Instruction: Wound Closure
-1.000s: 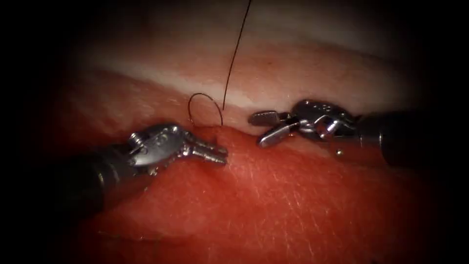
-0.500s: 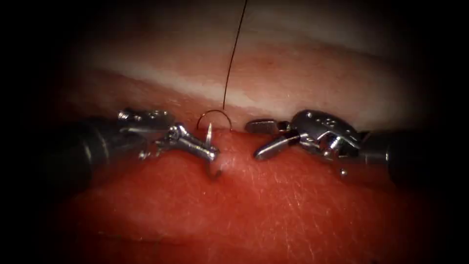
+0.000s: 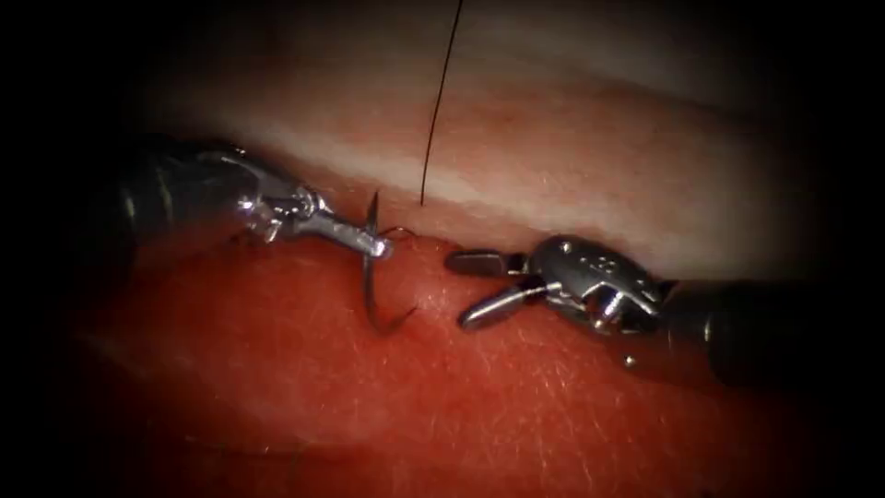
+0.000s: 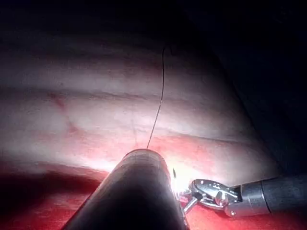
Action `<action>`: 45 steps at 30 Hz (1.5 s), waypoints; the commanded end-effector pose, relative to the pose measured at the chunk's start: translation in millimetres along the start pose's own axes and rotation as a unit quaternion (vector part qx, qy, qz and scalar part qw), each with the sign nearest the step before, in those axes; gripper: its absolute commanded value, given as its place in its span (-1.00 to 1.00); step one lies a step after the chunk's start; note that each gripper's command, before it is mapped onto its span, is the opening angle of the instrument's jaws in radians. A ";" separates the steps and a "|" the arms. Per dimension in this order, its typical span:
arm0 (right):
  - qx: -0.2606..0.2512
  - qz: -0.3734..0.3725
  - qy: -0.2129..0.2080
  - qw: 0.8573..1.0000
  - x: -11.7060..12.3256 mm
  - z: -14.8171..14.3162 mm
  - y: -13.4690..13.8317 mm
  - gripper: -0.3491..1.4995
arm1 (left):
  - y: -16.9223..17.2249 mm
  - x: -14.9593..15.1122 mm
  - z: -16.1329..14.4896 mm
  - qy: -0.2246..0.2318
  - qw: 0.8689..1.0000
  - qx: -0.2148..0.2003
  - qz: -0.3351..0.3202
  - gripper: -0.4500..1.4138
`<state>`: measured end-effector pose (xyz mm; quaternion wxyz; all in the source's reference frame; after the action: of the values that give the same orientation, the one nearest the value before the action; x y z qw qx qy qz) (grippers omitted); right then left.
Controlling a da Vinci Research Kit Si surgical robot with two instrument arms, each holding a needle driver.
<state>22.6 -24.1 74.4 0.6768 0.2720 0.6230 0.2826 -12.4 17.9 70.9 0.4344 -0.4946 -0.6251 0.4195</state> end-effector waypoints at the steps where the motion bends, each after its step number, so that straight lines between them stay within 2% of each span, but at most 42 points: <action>1: -0.002 -0.015 0.002 1.000 -0.9 1.9 0.1 0.45 | 0.7 0.4 0.0 -0.004 1.000 -0.004 0.000 -1.00; 5: -0.010 -0.024 -0.003 1.000 -2.8 4.3 0.2 0.49 | 3.1 -0.1 -0.5 -0.007 1.000 -0.008 0.005 -1.00; 7: -0.014 -0.031 -0.026 0.999 -4.4 5.2 1.0 0.43 | 3.6 -0.2 -0.6 -0.007 1.000 -0.007 0.013 -1.00; 14: -0.044 -0.045 -0.096 0.993 -8.6 5.6 3.1 0.43 | 4.4 0.2 -1.0 -0.002 0.999 -0.007 0.037 -1.00; 19: -0.045 -0.047 -0.101 0.993 -9.1 5.7 2.8 0.47 | 4.6 0.3 -1.1 0.011 0.996 -0.003 0.092 -1.00; 20: -0.043 -0.046 -0.101 0.993 -8.7 5.5 2.5 0.53 | 4.7 0.4 -1.2 0.014 0.987 0.002 0.159 -1.00; 21: -0.042 -0.044 -0.099 0.993 -8.3 5.3 2.4 0.56 | 4.8 0.4 -1.3 0.017 0.980 0.006 0.196 -1.00; 23: -0.041 -0.040 -0.089 0.994 -7.5 4.8 2.2 0.63 | 5.0 0.3 -1.4 0.022 0.967 0.017 0.253 -1.00; 24: -0.041 -0.040 -0.089 0.994 -7.5 4.8 2.2 0.63 | 5.0 0.3 -1.4 0.022 0.967 0.017 0.253 -1.00; 25: -0.039 -0.050 -0.079 0.995 -6.5 4.1 2.2 0.67 | 5.4 0.1 -1.5 0.024 0.947 0.021 0.321 -1.00; 26: -0.039 -0.051 -0.076 0.995 -6.0 3.7 2.2 0.67 | 5.6 -0.1 -1.6 0.023 0.938 0.024 0.346 -1.00; 27: -0.039 -0.051 -0.076 0.995 -6.0 3.7 2.2 0.67 | 5.6 -0.1 -1.6 0.023 0.938 0.024 0.346 -1.00; 29: -0.038 -0.049 -0.073 0.995 -4.6 2.4 2.6 0.73 | 6.4 -0.6 -1.7 0.017 0.921 0.029 0.389 -1.00; 30: -0.038 -0.049 -0.073 0.995 -4.6 2.4 2.6 0.73 | 6.4 -0.6 -1.7 0.017 0.921 0.029 0.389 -1.00; 32: -0.044 -0.049 -0.069 0.995 -3.8 0.9 2.7 0.85 | 6.9 -1.1 -1.8 0.016 0.905 0.031 0.424 -1.00; 33: -0.044 -0.049 -0.069 0.995 -3.8 0.9 2.7 0.85 | 6.9 -1.1 -1.8 0.016 0.905 0.031 0.424 -1.00; 36: -0.056 -0.048 -0.056 0.996 -3.8 0.2 2.6 0.96 | 6.7 -1.1 -1.7 0.010 0.889 0.040 0.456 -1.00; 37: -0.057 -0.048 -0.044 0.996 -3.8 0.0 2.5 0.96 | 6.6 -1.0 -1.6 0.010 0.879 0.048 0.474 -1.00; 38: -0.057 -0.048 -0.044 0.996 -3.8 0.0 2.5 0.96 | 6.6 -1.0 -1.6 0.010 0.879 0.048 0.474 -1.00; 39: -0.056 -0.048 -0.030 0.997 -3.6 -0.6 1.9 0.94 | 6.3 -0.8 -1.3 0.010 0.861 0.063 0.505 -1.00; 40: -0.056 -0.047 -0.026 0.997 -3.5 -0.8 1.7 0.94 | 6.2 -0.7 -1.3 0.008 0.852 0.071 0.519 -1.00; 41: -0.056 -0.047 -0.026 0.997 -3.5 -0.8 1.7 0.94 | 6.2 -0.7 -1.3 0.008 0.852 0.071 0.519 -1.00; 44: -0.055 -0.056 -0.019 0.997 -2.7 -1.1 1.1 0.94 | 5.7 -0.2 -1.3 0.009 0.825 0.092 0.557 -1.00; 45: -0.055 -0.056 -0.019 0.997 -2.7 -1.1 1.1 0.94 | 5.7 -0.2 -1.3 0.009 0.825 0.092 0.557 -1.00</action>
<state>20.3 -25.0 76.3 0.7170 0.2033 0.6075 0.2749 -9.2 18.9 65.6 0.1677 -0.7187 -0.1677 0.6537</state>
